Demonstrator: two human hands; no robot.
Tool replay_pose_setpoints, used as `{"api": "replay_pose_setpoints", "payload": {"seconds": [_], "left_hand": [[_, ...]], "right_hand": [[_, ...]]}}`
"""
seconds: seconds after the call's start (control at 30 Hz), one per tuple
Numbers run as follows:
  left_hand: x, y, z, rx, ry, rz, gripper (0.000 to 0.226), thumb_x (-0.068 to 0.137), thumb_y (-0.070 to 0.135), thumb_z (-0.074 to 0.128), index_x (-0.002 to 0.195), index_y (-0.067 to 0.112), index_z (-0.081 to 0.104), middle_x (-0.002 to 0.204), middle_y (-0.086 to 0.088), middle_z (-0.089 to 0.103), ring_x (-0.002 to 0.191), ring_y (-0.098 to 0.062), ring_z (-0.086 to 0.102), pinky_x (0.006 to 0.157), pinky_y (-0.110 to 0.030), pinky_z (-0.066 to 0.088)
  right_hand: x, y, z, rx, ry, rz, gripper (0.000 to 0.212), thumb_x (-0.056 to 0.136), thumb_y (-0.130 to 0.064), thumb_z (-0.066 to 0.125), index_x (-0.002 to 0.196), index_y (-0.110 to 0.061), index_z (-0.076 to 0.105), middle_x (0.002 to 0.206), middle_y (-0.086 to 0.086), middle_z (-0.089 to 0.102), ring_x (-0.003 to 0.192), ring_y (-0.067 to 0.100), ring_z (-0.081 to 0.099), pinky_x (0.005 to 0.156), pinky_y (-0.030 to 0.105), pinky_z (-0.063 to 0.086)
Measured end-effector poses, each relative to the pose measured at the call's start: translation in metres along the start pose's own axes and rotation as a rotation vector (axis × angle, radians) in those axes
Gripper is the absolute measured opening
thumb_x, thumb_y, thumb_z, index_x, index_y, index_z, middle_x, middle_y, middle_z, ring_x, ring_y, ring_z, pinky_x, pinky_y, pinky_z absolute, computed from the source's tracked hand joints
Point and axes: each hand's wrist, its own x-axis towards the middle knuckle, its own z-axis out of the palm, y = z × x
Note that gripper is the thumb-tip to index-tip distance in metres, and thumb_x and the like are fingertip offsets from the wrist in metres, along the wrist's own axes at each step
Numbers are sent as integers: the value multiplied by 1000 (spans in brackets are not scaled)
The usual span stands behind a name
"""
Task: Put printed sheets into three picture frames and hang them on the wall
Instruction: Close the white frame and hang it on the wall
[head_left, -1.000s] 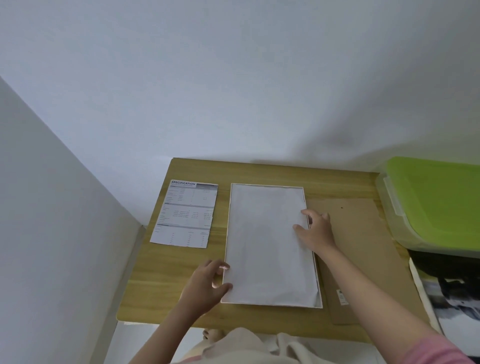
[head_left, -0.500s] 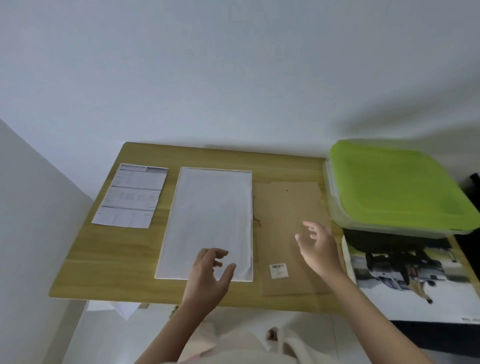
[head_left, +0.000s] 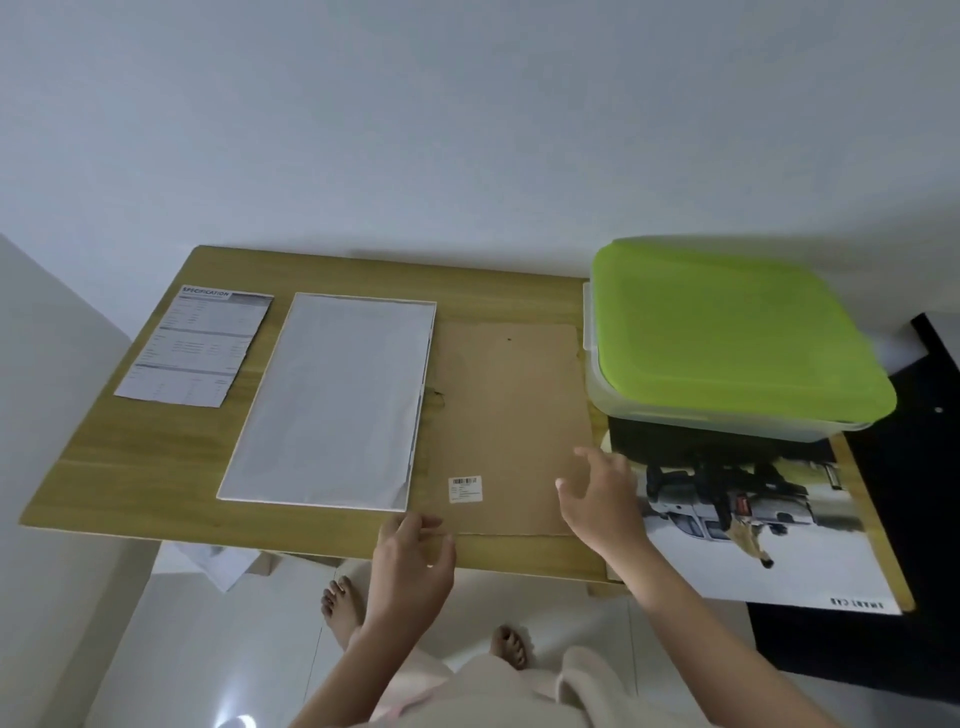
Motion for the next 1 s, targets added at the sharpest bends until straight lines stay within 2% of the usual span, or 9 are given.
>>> {"api": "replay_pose_setpoints", "payload": {"seconds": [0.1, 0.2, 0.33, 0.43, 0.57, 0.73, 0.83, 0.93, 1.0], "left_hand": [[-2, 5, 5, 1, 19, -37, 17, 78, 15, 68, 90, 24, 60, 101, 0, 55, 91, -13, 58, 73, -12, 36], [5, 6, 6, -49, 28, -125, 18, 75, 19, 69, 85, 32, 60, 99, -1, 59, 91, -13, 58, 77, -23, 40], [13, 6, 2, -200, 22, -242, 21, 74, 20, 73, 80, 35, 60, 92, -4, 63, 84, -13, 61, 70, -25, 47], [13, 9, -2, -275, 13, -259, 22, 73, 10, 74, 80, 29, 64, 84, -4, 64, 82, -23, 62, 70, -29, 50], [15, 13, -15, -355, -19, -245, 27, 70, 1, 76, 80, 24, 65, 89, -5, 68, 84, -23, 65, 76, -32, 53], [24, 12, -44, -379, -29, -207, 31, 70, 1, 76, 88, 23, 65, 95, 3, 67, 83, -20, 66, 71, -27, 52], [33, 7, -69, -316, -18, -151, 32, 70, 4, 77, 91, 25, 65, 96, 8, 68, 84, -18, 64, 73, -28, 54], [44, -3, -99, -262, 7, -120, 32, 70, 5, 77, 92, 26, 66, 95, 12, 67, 83, -16, 62, 75, -32, 54], [53, -12, -120, -253, 20, -115, 33, 70, 5, 76, 95, 24, 65, 96, 13, 66, 84, -17, 62, 75, -33, 53]], "right_hand": [[1, -4, -1, 39, -1, 11, 48, 87, -26, 60, 132, -18, 46, 134, 16, 38, 128, 35, 34, 98, 43, 39], [7, -5, -4, 132, 21, 65, 47, 85, -26, 64, 129, -18, 50, 129, 18, 43, 122, 37, 42, 94, 43, 42], [12, -4, -9, 313, 46, 92, 42, 81, -25, 68, 121, -20, 55, 122, 12, 55, 117, 31, 49, 95, 45, 46], [10, -8, -12, 395, 116, 76, 34, 83, -18, 67, 116, -20, 57, 121, 7, 54, 107, 21, 51, 88, 34, 46], [3, -14, -10, 403, 182, 70, 28, 86, -12, 62, 114, -18, 58, 117, 6, 48, 94, 14, 46, 79, 25, 36], [-6, -30, 6, 509, 225, 73, 25, 86, -10, 61, 109, -20, 59, 116, 2, 47, 96, 14, 50, 84, 27, 41], [-11, -52, 20, 535, 256, 46, 24, 85, -12, 61, 104, -26, 59, 116, 2, 53, 96, 8, 52, 90, 34, 48], [-12, -83, 36, 561, 249, 48, 22, 86, -13, 61, 104, -25, 59, 113, 1, 51, 91, 8, 54, 82, 32, 51], [-12, -105, 47, 568, 246, 46, 21, 86, -12, 61, 104, -23, 60, 110, 1, 48, 83, 5, 55, 72, 25, 48]]}}
